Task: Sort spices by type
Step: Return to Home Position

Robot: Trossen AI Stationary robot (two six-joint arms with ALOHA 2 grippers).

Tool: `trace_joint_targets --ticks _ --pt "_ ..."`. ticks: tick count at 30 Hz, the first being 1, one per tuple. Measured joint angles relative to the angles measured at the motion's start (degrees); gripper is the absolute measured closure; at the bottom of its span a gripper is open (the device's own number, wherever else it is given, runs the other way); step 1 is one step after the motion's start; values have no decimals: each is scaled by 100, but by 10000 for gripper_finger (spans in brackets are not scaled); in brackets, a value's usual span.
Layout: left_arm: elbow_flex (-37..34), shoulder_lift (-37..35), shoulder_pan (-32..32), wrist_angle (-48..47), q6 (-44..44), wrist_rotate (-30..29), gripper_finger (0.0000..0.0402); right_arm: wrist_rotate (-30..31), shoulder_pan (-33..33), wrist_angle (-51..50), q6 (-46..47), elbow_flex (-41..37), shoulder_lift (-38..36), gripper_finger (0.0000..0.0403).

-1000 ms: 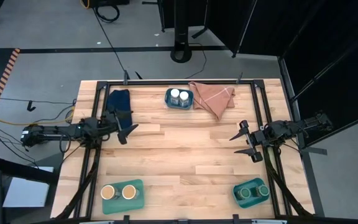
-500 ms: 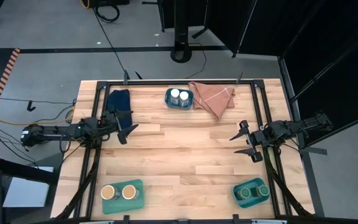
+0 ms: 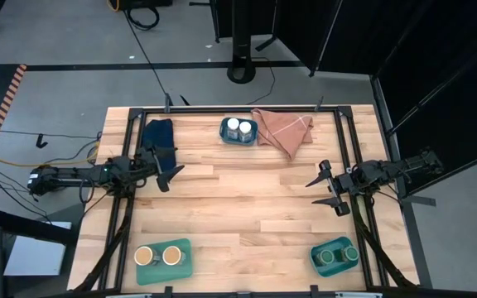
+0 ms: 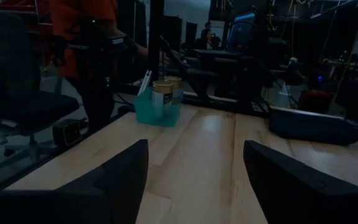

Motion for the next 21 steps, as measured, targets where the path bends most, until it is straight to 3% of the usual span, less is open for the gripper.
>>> trace_joint_targets --ticks 21 --pt "0 0 0 0 0 0 51 2 -1 -2 0 0 0 133"
